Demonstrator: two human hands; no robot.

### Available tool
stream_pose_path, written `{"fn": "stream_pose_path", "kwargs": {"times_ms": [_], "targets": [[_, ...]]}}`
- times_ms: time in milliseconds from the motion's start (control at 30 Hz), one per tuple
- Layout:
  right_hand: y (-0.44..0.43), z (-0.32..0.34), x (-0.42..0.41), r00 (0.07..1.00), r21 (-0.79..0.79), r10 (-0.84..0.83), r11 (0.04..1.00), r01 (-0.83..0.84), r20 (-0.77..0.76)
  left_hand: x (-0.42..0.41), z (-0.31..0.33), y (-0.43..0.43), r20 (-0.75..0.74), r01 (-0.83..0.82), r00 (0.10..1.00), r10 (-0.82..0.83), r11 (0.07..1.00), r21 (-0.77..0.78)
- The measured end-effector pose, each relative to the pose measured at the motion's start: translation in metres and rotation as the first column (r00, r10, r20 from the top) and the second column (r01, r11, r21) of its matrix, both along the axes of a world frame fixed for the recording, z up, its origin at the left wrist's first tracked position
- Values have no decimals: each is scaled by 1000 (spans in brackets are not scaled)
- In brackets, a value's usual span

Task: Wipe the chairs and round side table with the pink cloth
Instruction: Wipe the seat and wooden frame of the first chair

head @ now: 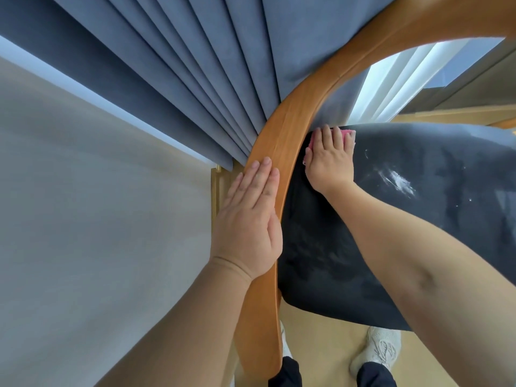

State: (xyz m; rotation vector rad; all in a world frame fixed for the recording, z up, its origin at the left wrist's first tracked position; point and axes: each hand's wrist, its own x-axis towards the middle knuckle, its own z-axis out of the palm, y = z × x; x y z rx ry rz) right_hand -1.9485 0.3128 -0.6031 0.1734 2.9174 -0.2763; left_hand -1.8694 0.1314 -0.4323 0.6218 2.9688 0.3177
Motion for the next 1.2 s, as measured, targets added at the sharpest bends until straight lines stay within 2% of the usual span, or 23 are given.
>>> {"fn": "stream_pose_path", "kwargs": {"times_ms": [133,233,333,400,667,1000,1200], "targets": [[-5,2,12,997,-23,70,997,-70,-15,-1,1,1,7,-5,1000,5,1000,-4],[-14,2,27,979,-38,205,978,-205,-11,-2,2,1,11,-10,1000,10,1000,-6],[-20,-1,36,886,-60,464,884,-464,-8,-2,3,1,15,-6,1000,6,1000,-11],[-16,-3,29,831,-67,556,828,-557,-36,-2,2,0,13,-5,1000,5,1000,-12],[-19,1,29,933,-30,357,933,-359,-44,-1,-1,0,28,-14,1000,14,1000,16],[-49,8,161,872,-147,488,866,-478,33,0,2,1,67,-22,998,22,1000,-6],[-43,9,254,788,-214,611,782,-585,78,1,2,2,54,-24,998,24,1000,-11]]}}
